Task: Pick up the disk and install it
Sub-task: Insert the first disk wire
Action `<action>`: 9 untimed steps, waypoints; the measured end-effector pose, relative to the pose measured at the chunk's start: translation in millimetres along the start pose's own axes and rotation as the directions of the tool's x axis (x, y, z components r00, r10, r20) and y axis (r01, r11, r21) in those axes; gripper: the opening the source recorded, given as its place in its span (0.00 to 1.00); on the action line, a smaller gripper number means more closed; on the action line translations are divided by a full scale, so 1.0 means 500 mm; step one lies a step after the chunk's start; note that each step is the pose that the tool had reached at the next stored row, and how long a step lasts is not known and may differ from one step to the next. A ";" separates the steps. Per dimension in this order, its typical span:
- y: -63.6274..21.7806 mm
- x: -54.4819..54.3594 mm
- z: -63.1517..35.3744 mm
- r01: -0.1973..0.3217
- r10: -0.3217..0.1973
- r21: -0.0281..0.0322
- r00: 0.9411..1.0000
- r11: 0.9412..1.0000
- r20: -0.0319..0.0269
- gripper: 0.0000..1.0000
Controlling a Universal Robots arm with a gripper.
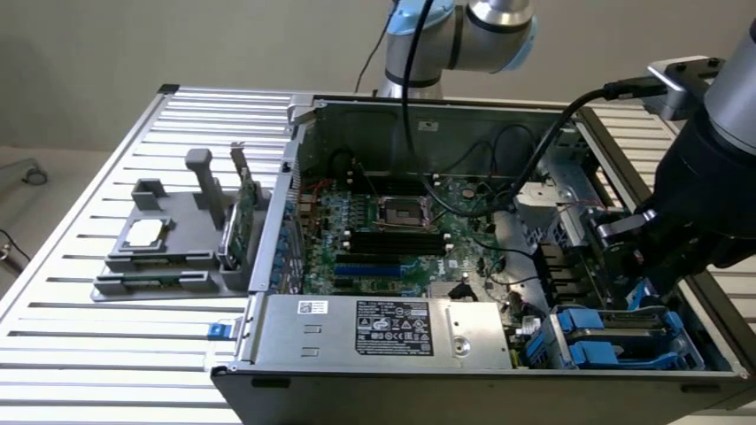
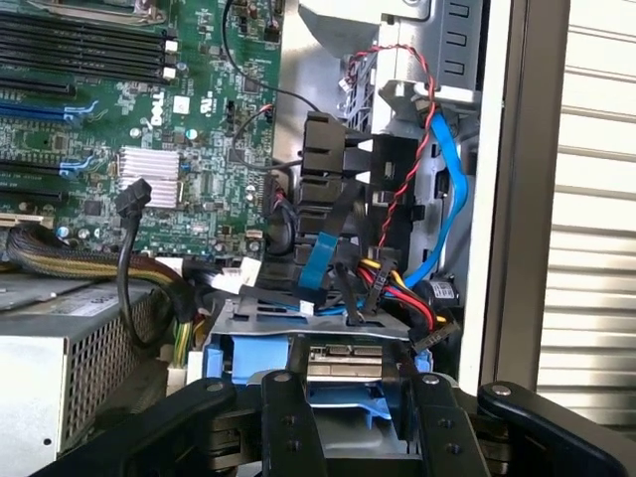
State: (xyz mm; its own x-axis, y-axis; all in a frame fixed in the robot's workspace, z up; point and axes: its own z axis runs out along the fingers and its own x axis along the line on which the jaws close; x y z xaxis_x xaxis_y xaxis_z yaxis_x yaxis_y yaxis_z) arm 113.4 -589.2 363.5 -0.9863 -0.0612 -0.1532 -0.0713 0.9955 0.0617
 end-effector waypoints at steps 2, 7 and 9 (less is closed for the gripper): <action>0.002 0.002 0.000 -0.005 0.005 0.001 1.000 1.000 0.005 0.42; 0.006 0.003 -0.001 -0.019 0.019 0.004 1.000 1.000 0.017 0.42; 0.006 0.003 -0.001 -0.035 0.035 0.006 0.999 0.999 0.021 0.42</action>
State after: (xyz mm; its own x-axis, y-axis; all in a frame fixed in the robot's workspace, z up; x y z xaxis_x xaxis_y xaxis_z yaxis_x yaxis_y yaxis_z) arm 111.6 -586.2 363.7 -0.9848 -0.0251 -0.1716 -0.0360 0.9975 0.0607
